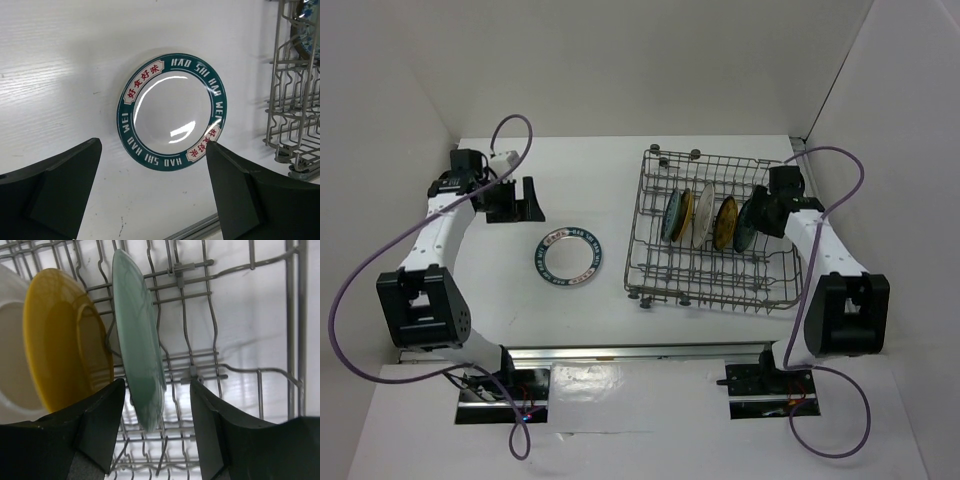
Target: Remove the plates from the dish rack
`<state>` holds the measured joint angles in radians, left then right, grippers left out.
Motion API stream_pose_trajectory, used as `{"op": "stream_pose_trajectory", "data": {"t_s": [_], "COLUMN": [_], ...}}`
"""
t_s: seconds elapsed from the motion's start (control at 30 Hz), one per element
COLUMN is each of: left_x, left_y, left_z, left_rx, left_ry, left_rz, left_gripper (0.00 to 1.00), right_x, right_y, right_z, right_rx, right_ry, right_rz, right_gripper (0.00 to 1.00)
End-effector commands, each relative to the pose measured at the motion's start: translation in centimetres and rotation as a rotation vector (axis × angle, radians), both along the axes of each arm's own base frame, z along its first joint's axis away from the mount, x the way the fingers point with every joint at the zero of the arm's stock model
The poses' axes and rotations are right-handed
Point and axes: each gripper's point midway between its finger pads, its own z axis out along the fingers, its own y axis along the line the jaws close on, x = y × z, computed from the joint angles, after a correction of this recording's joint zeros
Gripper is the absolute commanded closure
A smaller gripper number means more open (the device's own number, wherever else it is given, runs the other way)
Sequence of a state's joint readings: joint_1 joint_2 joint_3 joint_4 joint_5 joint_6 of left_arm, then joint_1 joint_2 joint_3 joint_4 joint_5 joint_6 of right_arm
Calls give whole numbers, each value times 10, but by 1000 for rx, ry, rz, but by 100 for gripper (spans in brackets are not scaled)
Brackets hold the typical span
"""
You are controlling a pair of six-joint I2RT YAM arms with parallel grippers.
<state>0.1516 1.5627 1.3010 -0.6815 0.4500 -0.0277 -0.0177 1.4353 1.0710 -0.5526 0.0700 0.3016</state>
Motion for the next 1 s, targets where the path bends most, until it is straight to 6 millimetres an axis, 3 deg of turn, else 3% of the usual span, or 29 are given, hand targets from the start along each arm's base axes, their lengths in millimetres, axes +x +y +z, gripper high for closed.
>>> {"op": "stream_pose_trajectory", "data": {"t_s": [0.0, 0.03, 0.13, 0.23, 0.27, 0.3, 0.4, 0.53, 0.6, 0.7, 0.73, 0.77, 0.8, 0.83, 0.87, 0.9, 0.93, 0.97], "left_x": [-13, -15, -24, -33, -35, -38, -42, -48, -52, -56, -59, -63, -65, -69, -70, -75, -77, -76], "left_y": [0, -3, -12, -20, -20, -24, -26, -28, -34, -44, -49, -57, -62, -68, -73, -83, -87, -89], "left_z": [29, 41, 53, 69, 74, 80, 90, 99, 99, 105, 109, 115, 125, 134, 138, 147, 149, 153], "left_rx": [68, 80, 94, 105, 106, 107, 116, 118, 93, 53, 45, 12, -13, -32, -56, -105, -127, -152], "left_ry": [-45, -74, -99, -136, -149, -171, -180, -206, -209, -233, -240, -253, -282, -313, -333, -361, -365, -369], "left_rz": [-29, -35, -65, -86, -85, -95, -100, -94, -112, -165, -197, -244, -266, -301, -332, -374, -392, -387], "left_gripper": [0, 0, 0, 0, 0, 0, 0, 0, 0, 0, 0, 0, 0, 0, 0, 0, 0, 0], "right_x": [24, 27, 29, 29, 29, 29, 27, 30, 32, 27, 28, 26, 28, 23, 22, 15, 13, 6], "right_y": [-2, -4, -3, 1, -5, -4, -15, -28, -39, -29, -13, 1, 31, 72, 103, 150, 183, 208], "right_z": [2, 5, 5, 8, 9, 13, 36, 89, 129, 190, 204, 232, 246, 262, 262, 260, 265, 245], "right_rx": [0, -9, -32, -67, -91, -107, -197, -300, -383, -476, -505, -482, -400, -301, -193, -35, 78, 195], "right_ry": [-59, -68, -66, -64, -64, -64, -79, -163, -228, -350, -389, -460, -524, -599, -636, -659, -707, -666], "right_rz": [-15, -21, -11, 13, -6, -7, -48, -89, -156, -170, -153, -132, -35, 77, 165, 346, 434, 487], "right_gripper": [42, 52, 62, 81, 93, 99, 100, 100, 100, 100, 100, 100, 100, 100, 100, 100, 100, 100]}}
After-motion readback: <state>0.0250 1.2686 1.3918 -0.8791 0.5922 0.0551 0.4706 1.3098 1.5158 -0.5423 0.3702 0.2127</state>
